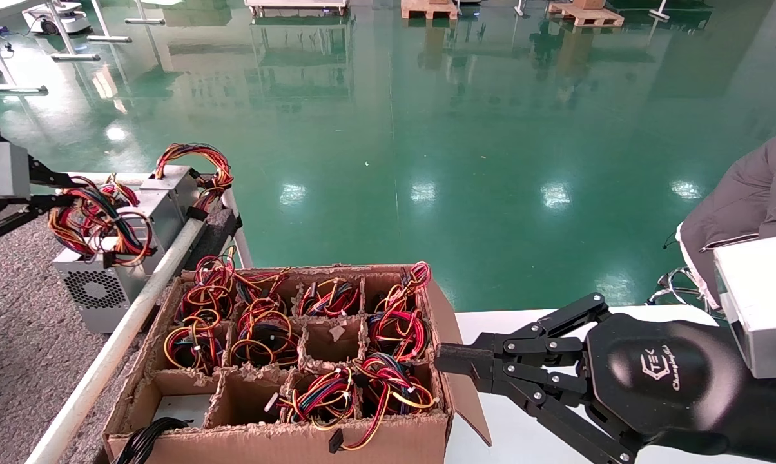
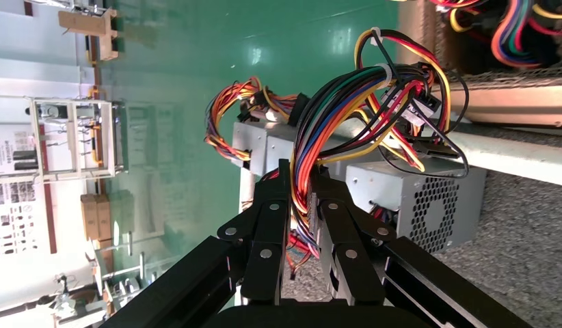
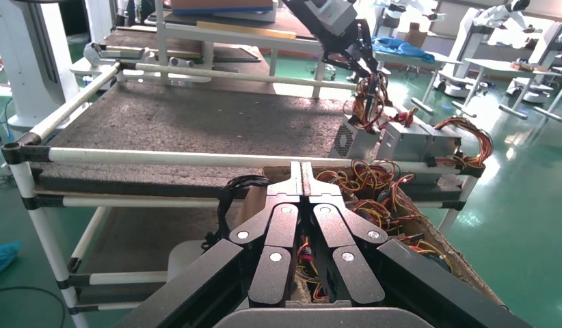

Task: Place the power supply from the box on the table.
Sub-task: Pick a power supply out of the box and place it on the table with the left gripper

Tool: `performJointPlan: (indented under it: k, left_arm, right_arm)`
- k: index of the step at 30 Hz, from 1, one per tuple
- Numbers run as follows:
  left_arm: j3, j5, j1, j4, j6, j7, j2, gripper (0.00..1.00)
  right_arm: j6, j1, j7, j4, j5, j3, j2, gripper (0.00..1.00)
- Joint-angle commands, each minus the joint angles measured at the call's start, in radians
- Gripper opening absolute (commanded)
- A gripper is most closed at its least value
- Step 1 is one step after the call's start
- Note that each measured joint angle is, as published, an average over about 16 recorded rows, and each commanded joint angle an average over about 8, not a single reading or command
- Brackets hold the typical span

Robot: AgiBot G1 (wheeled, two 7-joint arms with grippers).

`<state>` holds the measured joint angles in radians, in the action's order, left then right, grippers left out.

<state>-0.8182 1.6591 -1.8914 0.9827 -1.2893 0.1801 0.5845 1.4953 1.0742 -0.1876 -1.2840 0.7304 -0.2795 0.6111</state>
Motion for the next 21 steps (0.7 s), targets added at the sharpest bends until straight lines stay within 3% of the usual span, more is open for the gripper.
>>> performJointPlan:
  k: [1,12,13,19,21]
  left_arm:
    - [-0.003,-0.011,0.003,0.004,-0.004,0.001,-0.005,0.00]
    - [-0.009,-0.028,0.006,0.028,-0.015,-0.011,-0.017,0.03]
    - [-0.010,-0.029,0.006,0.030,-0.015,-0.013,-0.018,0.09]
    - [-0.011,-0.029,0.010,0.042,-0.014,-0.025,-0.022,0.84]
    - [-0.012,-0.028,0.011,0.046,-0.013,-0.029,-0.023,1.00]
  right_arm:
    - [0.000,0.000,0.000,0.000,0.000,0.000,0.000,0.00]
    - [0.000,0.000,0.000,0.000,0.000,0.000,0.000,0.00]
    - [0.000,0.000,0.000,0.000,0.000,0.000,0.000,0.00]
    - [0.000,0.000,0.000,0.000,0.000,0.000,0.000,0.00]
    - [0.000,0.000,0.000,0.000,0.000,0.000,0.000,0.00]
